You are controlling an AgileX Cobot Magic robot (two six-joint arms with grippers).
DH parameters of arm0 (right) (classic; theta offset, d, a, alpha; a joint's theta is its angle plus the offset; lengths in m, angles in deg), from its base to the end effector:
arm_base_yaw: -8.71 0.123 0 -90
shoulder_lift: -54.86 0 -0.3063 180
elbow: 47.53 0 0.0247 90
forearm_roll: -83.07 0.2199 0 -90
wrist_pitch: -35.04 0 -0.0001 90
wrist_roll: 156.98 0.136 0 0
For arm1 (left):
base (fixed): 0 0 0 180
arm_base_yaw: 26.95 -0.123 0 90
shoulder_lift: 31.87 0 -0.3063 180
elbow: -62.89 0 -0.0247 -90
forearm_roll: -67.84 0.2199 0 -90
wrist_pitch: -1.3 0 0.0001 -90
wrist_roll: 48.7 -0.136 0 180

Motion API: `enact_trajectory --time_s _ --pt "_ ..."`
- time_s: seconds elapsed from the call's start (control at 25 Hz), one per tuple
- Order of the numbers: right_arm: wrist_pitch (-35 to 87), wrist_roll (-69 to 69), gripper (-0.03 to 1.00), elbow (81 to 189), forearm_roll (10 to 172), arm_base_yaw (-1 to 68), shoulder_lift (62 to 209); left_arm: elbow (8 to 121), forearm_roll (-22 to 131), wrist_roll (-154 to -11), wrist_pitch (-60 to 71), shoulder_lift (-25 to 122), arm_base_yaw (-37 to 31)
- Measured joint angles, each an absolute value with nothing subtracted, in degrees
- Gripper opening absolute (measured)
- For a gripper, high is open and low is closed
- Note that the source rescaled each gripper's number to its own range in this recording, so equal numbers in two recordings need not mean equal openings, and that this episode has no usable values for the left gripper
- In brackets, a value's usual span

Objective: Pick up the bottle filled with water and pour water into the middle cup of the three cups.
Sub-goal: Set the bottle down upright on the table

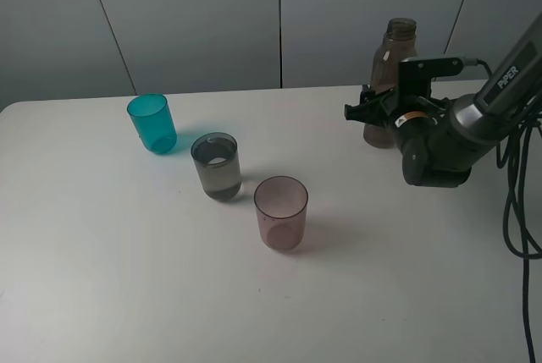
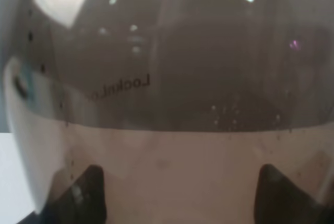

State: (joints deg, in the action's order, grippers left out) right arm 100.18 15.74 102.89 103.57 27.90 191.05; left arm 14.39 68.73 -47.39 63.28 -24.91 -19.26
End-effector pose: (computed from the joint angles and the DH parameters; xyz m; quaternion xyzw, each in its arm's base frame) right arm 0.4157 0.0989 0.1009 -0.0170 0.7740 -0.0109 0.6329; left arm -0.0159 0.0040 0.2424 0.0471 0.8533 -0.0330 0.5182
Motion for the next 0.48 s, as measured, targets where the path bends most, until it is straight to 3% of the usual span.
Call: enact_trajectory --time_s 0.36,0.48 --pt "99.19 16.11 0.02 103.12 103.87 27.9 191.05 14.39 68.73 -47.39 63.28 -24.91 -19.26" --pt "96.37 16.11 0.22 103.11 104.25 27.9 190.7 14.39 68.73 -47.39 63.28 -24.91 -19.26"
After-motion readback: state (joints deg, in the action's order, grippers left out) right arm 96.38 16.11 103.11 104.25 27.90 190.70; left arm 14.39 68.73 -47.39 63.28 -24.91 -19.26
